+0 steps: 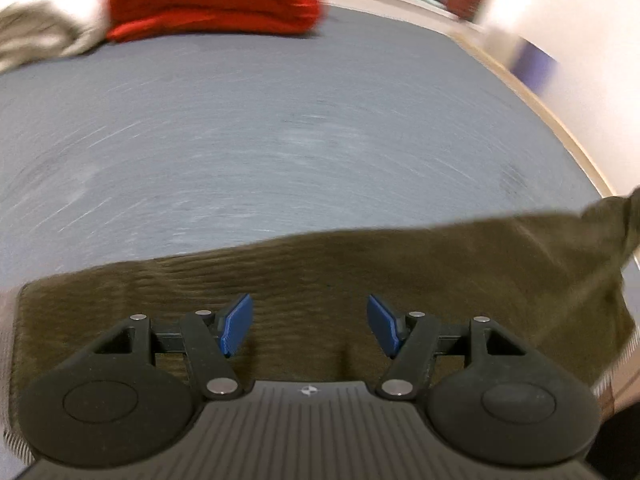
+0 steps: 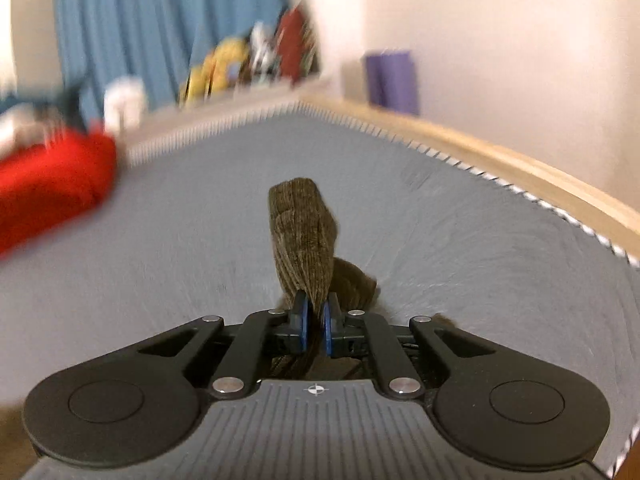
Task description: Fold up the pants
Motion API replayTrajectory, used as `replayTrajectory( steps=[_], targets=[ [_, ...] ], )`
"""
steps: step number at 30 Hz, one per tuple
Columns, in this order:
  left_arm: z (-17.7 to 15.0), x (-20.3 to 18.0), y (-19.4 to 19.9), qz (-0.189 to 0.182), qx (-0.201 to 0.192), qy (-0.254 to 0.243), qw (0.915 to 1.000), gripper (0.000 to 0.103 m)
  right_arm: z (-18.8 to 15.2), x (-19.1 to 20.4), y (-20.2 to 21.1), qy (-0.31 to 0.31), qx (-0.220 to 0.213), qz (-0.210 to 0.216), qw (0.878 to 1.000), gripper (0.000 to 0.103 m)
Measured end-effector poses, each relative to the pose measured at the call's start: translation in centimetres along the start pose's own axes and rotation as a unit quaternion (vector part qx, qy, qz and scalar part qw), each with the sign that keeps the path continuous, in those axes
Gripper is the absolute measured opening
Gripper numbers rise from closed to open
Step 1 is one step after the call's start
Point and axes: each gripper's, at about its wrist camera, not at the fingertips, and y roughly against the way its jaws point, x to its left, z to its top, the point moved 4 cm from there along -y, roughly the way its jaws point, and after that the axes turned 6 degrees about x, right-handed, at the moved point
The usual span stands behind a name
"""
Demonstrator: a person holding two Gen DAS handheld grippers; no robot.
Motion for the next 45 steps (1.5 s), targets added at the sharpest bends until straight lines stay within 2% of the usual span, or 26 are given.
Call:
replayTrajectory(
  steps=[3, 5, 7, 10, 13, 15, 17, 22, 25, 26, 30, 31, 32, 34, 35, 36, 42, 45],
  targets=[
    [-1.1, -3.1, -0.3, -0.034, 0.007, -0.068, 0.9971, 0.069, -1.5, -3.4, 4.7, -0.054, -0.053, 0.025, 0.997, 0.007],
    [-2.0, -4.8, -0.7, -0.053, 0.016, -0.107, 0.9928, 0.069, -3.4, -5.7, 6.4, -0.083, -0.069, 0.025, 0.994, 0.007],
    [-2.8, -6.1, -1.2, -0.064, 0.028, -0.138, 0.9879, 0.069, -5.6, -7.9, 6.3, -0.106, -0.051, 0.016, 0.993, 0.008],
    [-3.9, -7.5, -2.3, -0.071, 0.044, -0.182, 0.9798, 0.068, -8.6, -10.5, 4.4, -0.138, 0.001, 0.013, 0.990, 0.009],
    [-4.8, -8.4, -3.0, -0.079, 0.055, -0.218, 0.9712, 0.068, -9.8, -11.5, 3.2, -0.157, 0.023, 0.012, 0.987, 0.027],
    [-5.7, -9.0, -3.5, -0.072, 0.054, -0.240, 0.9665, 0.068, -10.1, -11.9, 3.1, -0.165, 0.022, -0.005, 0.986, 0.069],
    [-6.2, -9.6, -4.0, -0.062, 0.055, -0.260, 0.9620, 0.068, -10.6, -12.0, 3.1, -0.182, 0.024, -0.006, 0.983, 0.076],
    [-6.9, -9.4, -5.7, -0.027, 0.062, -0.286, 0.9558, 0.069, -10.6, -13.1, 2.2, -0.211, 0.036, 0.001, 0.977, 0.076],
    [-7.0, -9.0, -6.8, -0.018, 0.067, -0.288, 0.9550, 0.072, -10.3, -13.4, 1.7, -0.218, 0.042, -0.003, 0.975, 0.075],
    [-6.9, -8.9, -7.0, -0.018, 0.066, -0.286, 0.9559, 0.072, -10.3, -13.4, 1.7, -0.221, 0.045, -0.006, 0.974, 0.071],
    [-6.7, -8.5, -7.2, -0.020, 0.065, -0.281, 0.9575, 0.071, -9.5, -13.6, 1.6, -0.223, 0.052, -0.026, 0.973, 0.029],
    [-6.6, -8.6, -7.1, -0.019, 0.063, -0.281, 0.9574, 0.069, -9.3, -13.9, 1.6, -0.226, 0.051, -0.029, 0.972, 0.025],
    [-6.7, -8.5, -7.1, -0.022, 0.064, -0.281, 0.9573, 0.059, -9.1, -14.1, 1.7, -0.229, 0.050, -0.027, 0.972, 0.021],
    [-6.5, -8.3, -7.1, -0.030, 0.066, -0.278, 0.9578, 0.038, -8.6, -14.1, 2.1, -0.232, 0.047, -0.024, 0.971, 0.019],
    [-6.4, -8.3, -7.1, -0.031, 0.067, -0.278, 0.9578, 0.015, -8.4, -14.1, 2.3, -0.231, 0.044, -0.022, 0.972, 0.018],
    [-6.4, -8.3, -6.8, -0.032, 0.070, -0.277, 0.9577, 0.003, -8.2, -13.9, 2.6, -0.229, 0.041, -0.020, 0.972, 0.017],
    [-5.9, -7.1, -3.4, -0.080, 0.054, -0.270, 0.9578, 0.000, -6.4, -13.1, 5.0, -0.229, 0.007, 0.010, 0.973, 0.016],
    [-6.7, -6.9, -1.7, -0.123, 0.046, -0.285, 0.9493, 0.001, -5.8, -12.9, 6.0, -0.223, -0.009, 0.023, 0.975, 0.016]
  ],
)
